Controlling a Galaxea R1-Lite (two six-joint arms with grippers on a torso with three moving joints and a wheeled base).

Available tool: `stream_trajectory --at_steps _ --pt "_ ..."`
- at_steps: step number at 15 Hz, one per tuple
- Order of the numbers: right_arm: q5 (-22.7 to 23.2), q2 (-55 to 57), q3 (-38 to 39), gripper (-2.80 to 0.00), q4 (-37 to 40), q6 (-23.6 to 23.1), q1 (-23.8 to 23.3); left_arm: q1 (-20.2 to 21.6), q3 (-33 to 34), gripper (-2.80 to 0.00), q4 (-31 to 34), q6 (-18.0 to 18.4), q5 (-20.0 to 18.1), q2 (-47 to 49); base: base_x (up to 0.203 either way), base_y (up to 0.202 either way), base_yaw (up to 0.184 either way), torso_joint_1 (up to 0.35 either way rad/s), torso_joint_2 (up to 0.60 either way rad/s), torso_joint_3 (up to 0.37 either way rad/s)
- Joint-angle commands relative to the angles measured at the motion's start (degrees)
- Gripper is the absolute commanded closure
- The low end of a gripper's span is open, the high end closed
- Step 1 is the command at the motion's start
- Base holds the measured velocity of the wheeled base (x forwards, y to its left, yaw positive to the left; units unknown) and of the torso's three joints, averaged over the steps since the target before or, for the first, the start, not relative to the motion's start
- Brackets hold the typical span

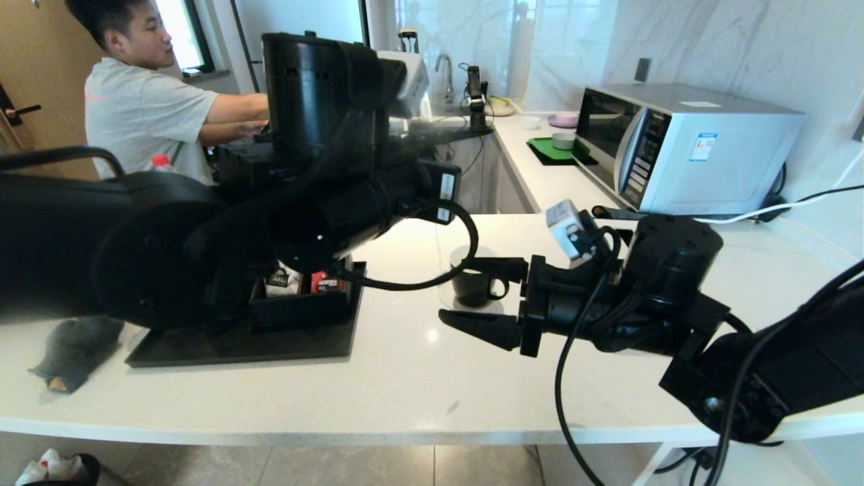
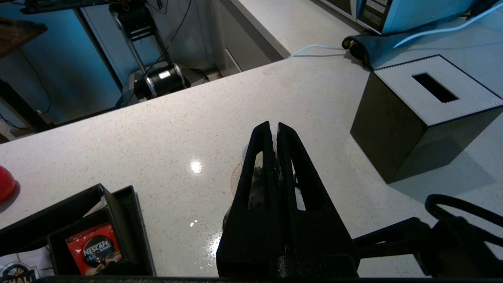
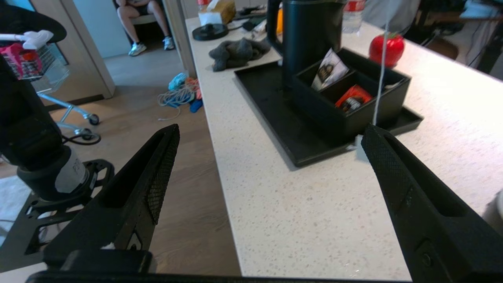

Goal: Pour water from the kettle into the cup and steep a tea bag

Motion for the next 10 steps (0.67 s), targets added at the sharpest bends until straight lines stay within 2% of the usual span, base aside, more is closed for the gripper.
stream_trajectory --at_steps 1,3,7,10 --pt "0.24 0.67 -0.96 -2.8 0.34 0.03 1.18 -0.29 -0.07 0.0 -0.55 0.11 -0.02 0.18 0.0 0.0 0.0 0.0 0.0 0.0" --pt "0.24 2.35 -3.24 -2.8 0.49 0.03 1.53 -0.38 -0.02 0.0 -3.14 1.23 -0.03 0.26 0.0 0.0 0.0 0.0 0.0 0.0" --pt "0.12 4.94 -8.16 -2.8 1.49 0.03 1.64 -0.34 0.27 0.0 -7.08 6.82 -0.47 0.83 0.0 0.0 0.0 0.0 0.0 0.0" --pt "-0.73 5.38 -9.58 -2.8 2.01 0.12 1.64 -0.3 0.6 0.0 -9.51 8.1 -0.47 1.51 0.0 0.0 0.0 0.0 0.0 0.0"
